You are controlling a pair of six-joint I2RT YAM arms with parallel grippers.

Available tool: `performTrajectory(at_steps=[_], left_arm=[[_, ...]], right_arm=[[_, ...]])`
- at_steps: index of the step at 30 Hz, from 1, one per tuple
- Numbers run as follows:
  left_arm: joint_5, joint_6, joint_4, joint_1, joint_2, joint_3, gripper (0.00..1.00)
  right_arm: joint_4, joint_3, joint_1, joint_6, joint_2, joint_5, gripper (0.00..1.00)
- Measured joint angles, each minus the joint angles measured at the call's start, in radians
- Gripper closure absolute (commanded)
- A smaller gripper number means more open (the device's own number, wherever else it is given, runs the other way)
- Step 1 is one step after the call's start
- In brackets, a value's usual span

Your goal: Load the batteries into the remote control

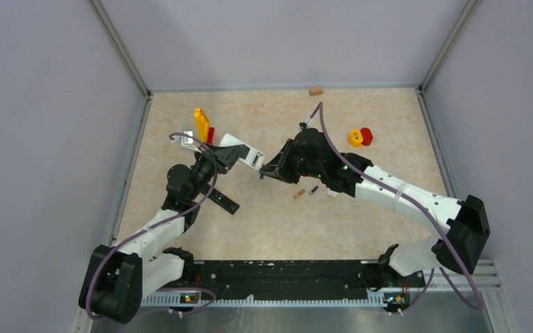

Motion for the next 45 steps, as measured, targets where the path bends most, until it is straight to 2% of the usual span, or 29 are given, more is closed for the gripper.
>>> performTrajectory(at_steps=[19, 36, 41, 45], left_arm=[[0.095, 0.018, 0.092, 0.000, 0.021, -0.051, 1.00], [0.120, 0.018, 0.093, 0.001, -0.006, -0.053, 1.00], [0.120, 0.016, 0.091, 0.001, -0.006, -0.053, 1.00], [0.121, 0.016, 0.087, 0.002, -0.005, -0.053, 1.00]], right_arm=[[-0.007, 0.000, -0.001, 0.119, 0.072, -0.001, 1.00], [0.008, -0.002, -0.030, 0.188, 0.072, -0.017, 1.00], [0.022, -0.010, -0.043, 0.204, 0.072, -0.027, 0.92], [0.037, -0.023, -0.053, 0.221, 0.072, -0.047, 0.89]])
